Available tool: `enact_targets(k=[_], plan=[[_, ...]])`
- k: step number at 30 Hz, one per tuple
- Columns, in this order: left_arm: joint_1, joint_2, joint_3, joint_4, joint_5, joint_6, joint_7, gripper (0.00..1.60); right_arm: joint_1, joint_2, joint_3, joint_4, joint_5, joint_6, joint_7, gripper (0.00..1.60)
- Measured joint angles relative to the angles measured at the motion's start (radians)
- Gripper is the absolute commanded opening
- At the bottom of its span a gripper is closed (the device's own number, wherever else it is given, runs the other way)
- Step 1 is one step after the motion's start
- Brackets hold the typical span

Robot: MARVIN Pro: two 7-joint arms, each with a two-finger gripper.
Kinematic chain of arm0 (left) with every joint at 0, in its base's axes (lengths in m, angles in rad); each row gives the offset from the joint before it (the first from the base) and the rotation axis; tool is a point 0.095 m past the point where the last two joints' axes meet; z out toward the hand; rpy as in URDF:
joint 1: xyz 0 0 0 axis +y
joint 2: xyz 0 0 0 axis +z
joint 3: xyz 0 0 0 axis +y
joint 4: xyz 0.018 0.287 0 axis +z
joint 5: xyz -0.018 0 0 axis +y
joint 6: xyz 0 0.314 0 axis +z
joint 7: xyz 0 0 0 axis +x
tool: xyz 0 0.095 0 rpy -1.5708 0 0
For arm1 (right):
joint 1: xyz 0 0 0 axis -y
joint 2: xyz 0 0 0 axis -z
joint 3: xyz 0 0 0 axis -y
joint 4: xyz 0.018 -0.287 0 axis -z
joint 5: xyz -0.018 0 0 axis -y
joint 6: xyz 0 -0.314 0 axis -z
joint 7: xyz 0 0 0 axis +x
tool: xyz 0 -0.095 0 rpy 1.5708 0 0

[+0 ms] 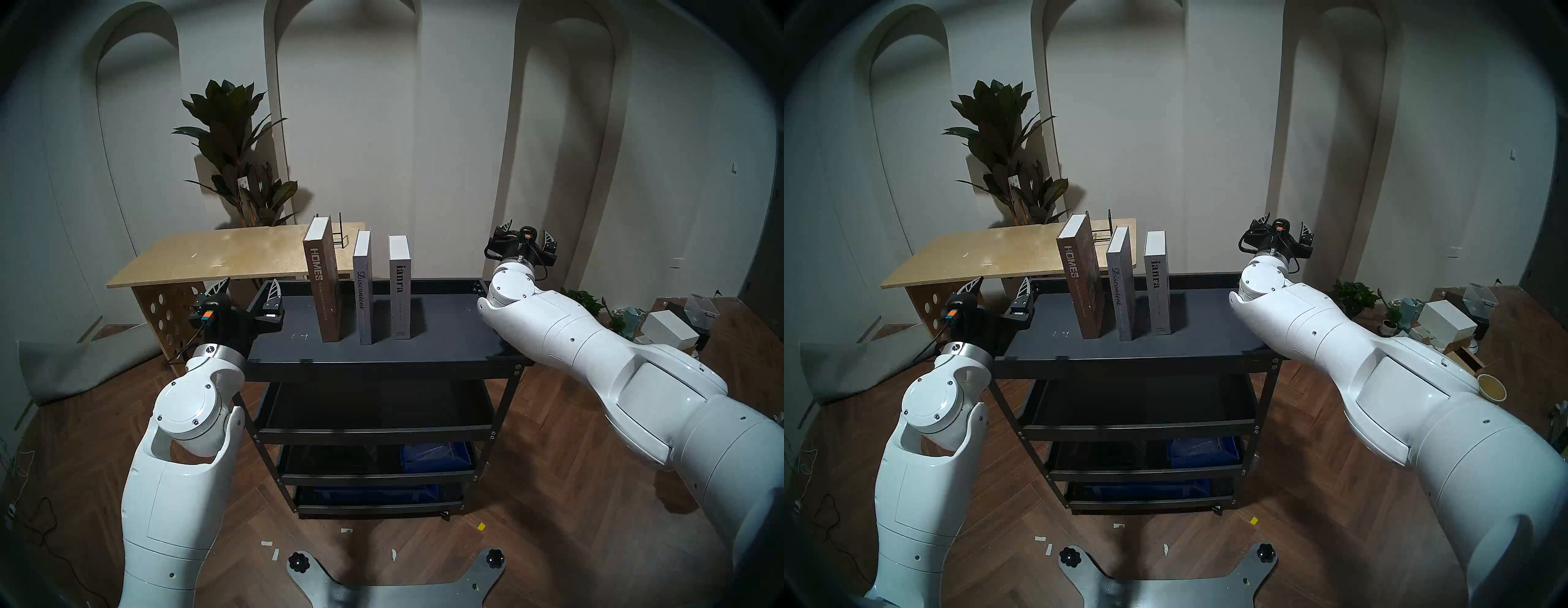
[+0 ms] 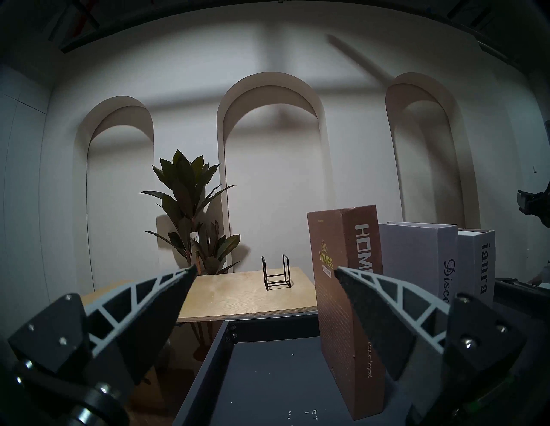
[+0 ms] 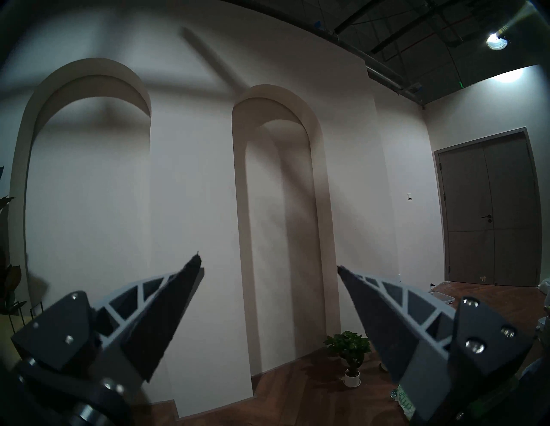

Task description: Sort the books onto the shelf by size, largest to the left

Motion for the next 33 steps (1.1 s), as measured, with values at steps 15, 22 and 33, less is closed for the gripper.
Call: enact_targets(k=[15, 22, 33], plan=[[-0.041, 0.007, 0.033, 0.043, 0.017, 0.001, -0.015, 1.6, -0.038, 0.039, -0.009, -0.091, 0.05, 0.003, 0.096, 1.6], [-0.051, 0.008, 0.05, 0.061, 0.023, 0.002, -0.021, 1.6, -0.065, 0.058, -0.024, -0.133, 0.072, 0.02, 0.144, 1.6], [-0.065, 0.012, 0.072, 0.089, 0.033, 0.002, -0.03, 1.6, -0.111, 0.102, -0.051, -0.197, 0.107, 0.063, 0.228, 1.6]])
